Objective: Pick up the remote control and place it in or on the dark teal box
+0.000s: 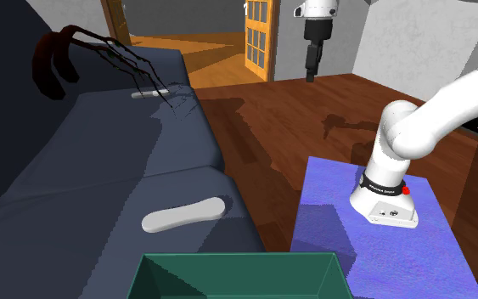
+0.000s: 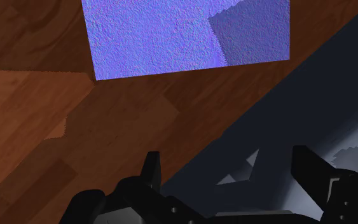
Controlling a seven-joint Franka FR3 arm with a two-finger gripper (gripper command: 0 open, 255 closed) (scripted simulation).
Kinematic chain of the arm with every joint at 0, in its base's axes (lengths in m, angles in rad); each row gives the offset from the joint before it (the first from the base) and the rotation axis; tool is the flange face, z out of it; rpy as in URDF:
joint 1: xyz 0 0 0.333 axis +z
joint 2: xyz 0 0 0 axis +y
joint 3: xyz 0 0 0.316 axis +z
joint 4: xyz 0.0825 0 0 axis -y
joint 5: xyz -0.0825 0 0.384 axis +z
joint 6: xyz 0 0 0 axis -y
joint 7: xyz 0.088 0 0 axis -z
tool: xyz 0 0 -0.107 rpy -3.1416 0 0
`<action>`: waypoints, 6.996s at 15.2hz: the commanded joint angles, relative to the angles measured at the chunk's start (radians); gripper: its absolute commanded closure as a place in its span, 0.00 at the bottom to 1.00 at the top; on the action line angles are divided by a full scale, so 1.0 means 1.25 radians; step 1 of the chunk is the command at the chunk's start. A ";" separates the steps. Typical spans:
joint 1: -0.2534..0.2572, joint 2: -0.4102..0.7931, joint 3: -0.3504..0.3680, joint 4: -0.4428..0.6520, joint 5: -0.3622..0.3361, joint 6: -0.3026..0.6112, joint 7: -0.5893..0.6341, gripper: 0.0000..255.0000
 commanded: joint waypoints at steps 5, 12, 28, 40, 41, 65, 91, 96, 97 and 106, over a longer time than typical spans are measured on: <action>0.031 0.071 0.035 -0.005 0.022 0.080 0.003 0.00; 0.082 0.216 0.098 0.019 0.049 0.208 0.008 0.00; 0.175 0.602 0.236 0.213 0.010 0.410 0.045 0.00; 0.281 0.920 0.292 0.481 -0.113 0.448 0.092 0.00; 0.293 0.948 0.294 0.509 -0.124 0.447 0.095 0.00; 0.314 1.020 0.287 0.515 -0.152 0.508 0.105 1.00; 0.311 0.944 0.304 0.654 -0.120 0.298 0.082 1.00; 0.314 0.939 0.306 0.702 -0.117 0.246 0.079 1.00; 0.315 0.939 0.306 0.712 -0.117 0.236 0.078 1.00; 0.324 0.947 0.308 0.821 -0.117 0.135 0.075 1.00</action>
